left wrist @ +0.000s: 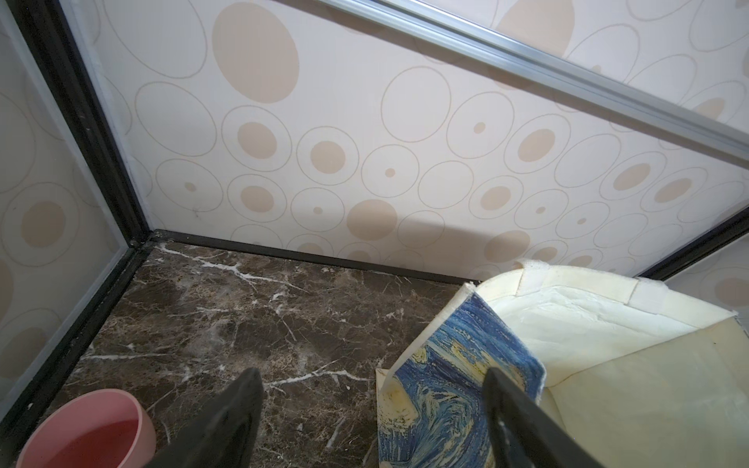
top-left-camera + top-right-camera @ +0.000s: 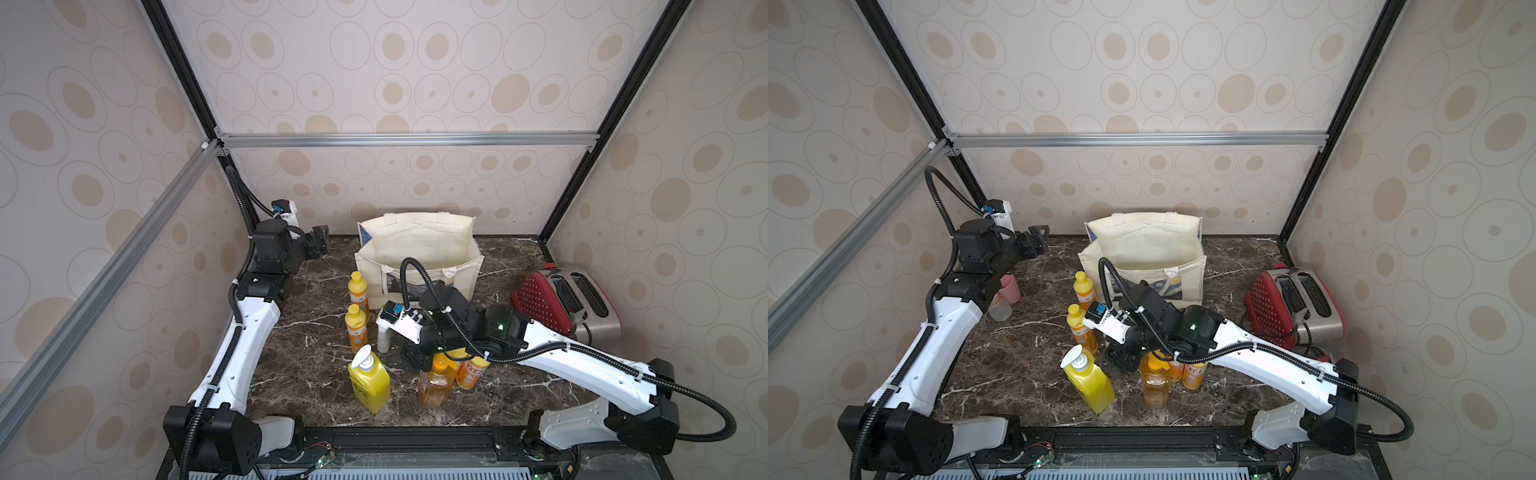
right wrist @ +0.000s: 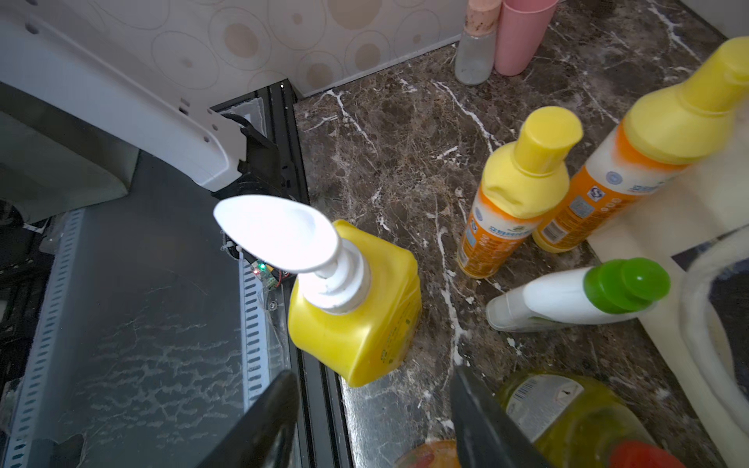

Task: Pack dish soap into the shopping bag
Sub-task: Pick up the bottle of dish soap at the center of the board.

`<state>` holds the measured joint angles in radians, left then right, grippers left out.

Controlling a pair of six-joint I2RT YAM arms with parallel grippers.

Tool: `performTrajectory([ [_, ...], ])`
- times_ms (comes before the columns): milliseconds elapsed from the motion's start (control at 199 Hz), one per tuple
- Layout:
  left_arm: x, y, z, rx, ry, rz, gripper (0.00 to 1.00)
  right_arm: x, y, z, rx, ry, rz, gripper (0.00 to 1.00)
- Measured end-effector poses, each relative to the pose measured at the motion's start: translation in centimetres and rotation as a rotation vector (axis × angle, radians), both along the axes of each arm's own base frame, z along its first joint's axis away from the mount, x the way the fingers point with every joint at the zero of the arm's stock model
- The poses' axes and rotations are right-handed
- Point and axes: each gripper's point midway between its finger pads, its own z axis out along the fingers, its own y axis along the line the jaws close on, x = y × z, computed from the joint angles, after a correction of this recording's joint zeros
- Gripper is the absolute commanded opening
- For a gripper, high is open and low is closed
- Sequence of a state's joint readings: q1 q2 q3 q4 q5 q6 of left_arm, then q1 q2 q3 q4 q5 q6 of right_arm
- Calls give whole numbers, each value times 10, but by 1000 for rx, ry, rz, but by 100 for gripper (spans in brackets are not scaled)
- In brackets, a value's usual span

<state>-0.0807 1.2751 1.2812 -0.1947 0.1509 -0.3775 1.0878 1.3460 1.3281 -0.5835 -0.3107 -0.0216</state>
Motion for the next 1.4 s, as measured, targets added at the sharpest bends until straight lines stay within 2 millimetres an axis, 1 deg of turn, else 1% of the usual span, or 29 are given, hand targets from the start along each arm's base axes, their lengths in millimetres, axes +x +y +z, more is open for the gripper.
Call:
performTrajectory([
  [150, 0, -2, 0, -8, 0, -12, 83, -7, 12, 5, 44, 0, 31, 64],
  [291, 0, -5, 1, -16, -1, -23, 83, -7, 18, 8, 78, -7, 39, 64],
  [476, 0, -6, 1, -22, -2, -32, 84, -3, 28, -2, 90, 5, 31, 64],
  [727, 4, -10, -7, -31, 20, -51, 84, 3, 42, -20, 69, 28, 28, 65],
  [772, 5, -11, -9, -32, 25, -56, 84, 2, 43, -22, 68, 31, 30, 64],
  [853, 6, -12, -11, -35, 31, -61, 85, 1, 46, -23, 72, 36, 37, 61],
  [1179, 6, -15, -14, -39, 42, -75, 85, 0, 53, -27, 81, 52, 57, 60],
  [1249, 7, -15, -14, -40, 43, -77, 85, 0, 54, -30, 79, 55, 60, 56],
  [1339, 7, -15, -14, -40, 43, -78, 85, -1, 55, -31, 86, 59, 62, 53],
  [1404, 7, -16, -14, -40, 43, -79, 85, -2, 56, -31, 90, 60, 65, 47],
])
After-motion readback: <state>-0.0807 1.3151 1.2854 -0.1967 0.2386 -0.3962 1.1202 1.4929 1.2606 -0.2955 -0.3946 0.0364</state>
